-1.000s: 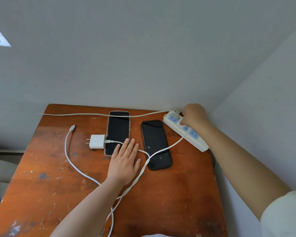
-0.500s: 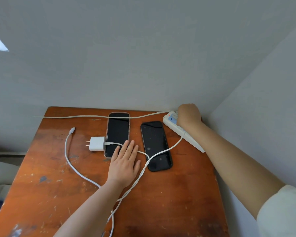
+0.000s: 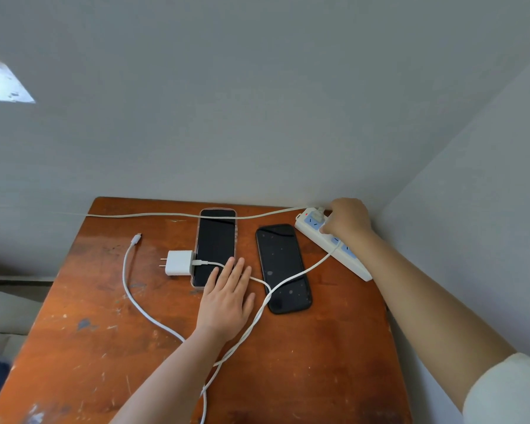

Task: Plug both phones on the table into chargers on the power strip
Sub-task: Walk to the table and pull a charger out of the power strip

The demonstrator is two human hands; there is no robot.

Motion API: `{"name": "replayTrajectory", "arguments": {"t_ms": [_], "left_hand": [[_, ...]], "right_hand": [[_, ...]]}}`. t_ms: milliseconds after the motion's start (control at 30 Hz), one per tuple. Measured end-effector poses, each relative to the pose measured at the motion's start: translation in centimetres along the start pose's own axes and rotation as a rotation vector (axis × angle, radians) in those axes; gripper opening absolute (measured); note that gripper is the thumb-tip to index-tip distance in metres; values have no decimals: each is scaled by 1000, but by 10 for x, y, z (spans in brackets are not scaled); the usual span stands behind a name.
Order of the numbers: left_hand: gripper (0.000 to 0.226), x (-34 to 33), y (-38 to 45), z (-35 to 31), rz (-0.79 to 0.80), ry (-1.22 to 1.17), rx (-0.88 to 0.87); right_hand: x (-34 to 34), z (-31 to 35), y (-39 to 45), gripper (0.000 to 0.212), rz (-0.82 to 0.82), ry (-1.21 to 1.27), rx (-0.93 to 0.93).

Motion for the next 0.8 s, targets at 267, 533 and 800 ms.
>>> {"name": "replayTrajectory", "arguments": {"t_ms": [267, 533, 800], "left_hand": [[60, 3, 0, -1, -9, -21, 12], [68, 3, -2, -5, -28, -50, -34], [65, 7, -5, -8, -8, -77, -38]], "right_hand": [[1, -8, 0, 73, 65, 128, 6], [0, -7, -3, 62, 7, 109, -18], [2, -7, -4, 64, 16, 147, -5]]}}
Point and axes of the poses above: each hand's wrist, its own y-axis towards the middle knuckle, its own x-axis out of the back of the hand, z = x × y, the point moved 10 cm from there along y, towards the middle knuckle, and after that the axes turned 15 degrees about -y, right-handed, at the moved point
